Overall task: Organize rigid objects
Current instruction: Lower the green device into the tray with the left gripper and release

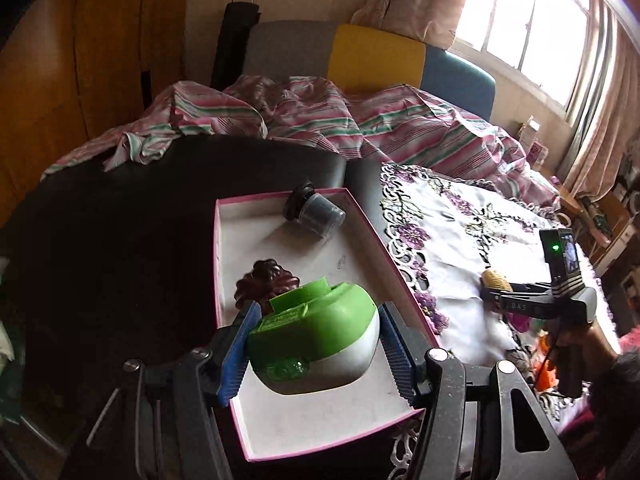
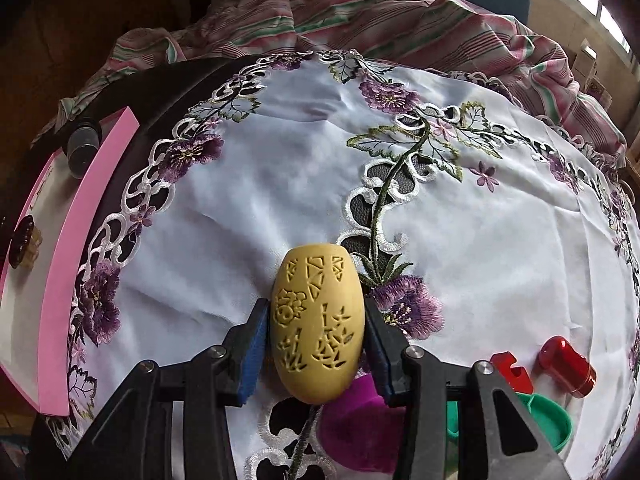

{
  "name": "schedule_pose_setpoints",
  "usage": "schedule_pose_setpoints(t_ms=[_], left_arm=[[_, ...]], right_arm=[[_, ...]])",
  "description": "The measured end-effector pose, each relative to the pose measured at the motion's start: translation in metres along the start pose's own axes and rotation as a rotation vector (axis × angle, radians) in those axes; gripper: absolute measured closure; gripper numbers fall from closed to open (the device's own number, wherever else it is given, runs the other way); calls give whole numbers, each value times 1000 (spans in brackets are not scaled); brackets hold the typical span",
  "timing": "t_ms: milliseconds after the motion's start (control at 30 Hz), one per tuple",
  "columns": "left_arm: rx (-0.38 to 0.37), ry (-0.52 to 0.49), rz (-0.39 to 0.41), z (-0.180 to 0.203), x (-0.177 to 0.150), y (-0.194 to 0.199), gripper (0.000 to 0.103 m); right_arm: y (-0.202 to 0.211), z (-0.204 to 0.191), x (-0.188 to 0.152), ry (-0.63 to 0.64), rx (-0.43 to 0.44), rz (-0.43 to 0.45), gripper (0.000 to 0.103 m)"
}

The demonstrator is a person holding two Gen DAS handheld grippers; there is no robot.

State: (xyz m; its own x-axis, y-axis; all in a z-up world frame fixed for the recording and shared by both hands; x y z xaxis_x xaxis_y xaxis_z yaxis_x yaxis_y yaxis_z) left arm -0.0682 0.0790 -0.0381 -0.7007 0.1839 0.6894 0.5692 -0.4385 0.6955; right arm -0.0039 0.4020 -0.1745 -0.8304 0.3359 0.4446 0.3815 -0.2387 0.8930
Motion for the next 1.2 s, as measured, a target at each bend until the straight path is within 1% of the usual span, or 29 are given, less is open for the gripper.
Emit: schedule_pose_setpoints(t_ms=[167, 333, 633, 800, 1033, 1200], left_arm=[[28, -46, 18, 10, 4, 2, 42], [20, -74, 11, 19, 4, 0, 42], [-11, -71, -25, 27, -3, -8, 42], [-16, -69, -39, 28, -4, -14, 42], [-19, -67, -46, 28, 0, -24, 42], [-32, -54, -53, 25, 9, -38, 42]], right_arm=[[2, -1, -2, 25, -28, 11, 59], [1, 0, -2, 19, -15, 9, 59], [1, -4, -1, 51, -39, 25, 59], [0, -6, 0, 68, -51, 30, 59], [1, -8, 0, 79, -59, 34, 59], [1, -8, -1, 83, -62, 35, 59]])
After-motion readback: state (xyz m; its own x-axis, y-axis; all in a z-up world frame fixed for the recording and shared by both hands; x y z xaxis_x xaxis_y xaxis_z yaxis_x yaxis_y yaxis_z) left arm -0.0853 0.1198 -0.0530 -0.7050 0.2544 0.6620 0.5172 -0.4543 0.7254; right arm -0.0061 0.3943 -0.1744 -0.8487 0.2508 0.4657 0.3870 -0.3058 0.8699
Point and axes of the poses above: each gripper's, at about its wrist camera, not at the fingertips, and y roughly against the way its jaws point, z to its right, x to its top, the point moved 3 cm from there along -y, roughly the way its jaws point, and after that the axes turned 6 degrees about -x, right-handed, at the moved point
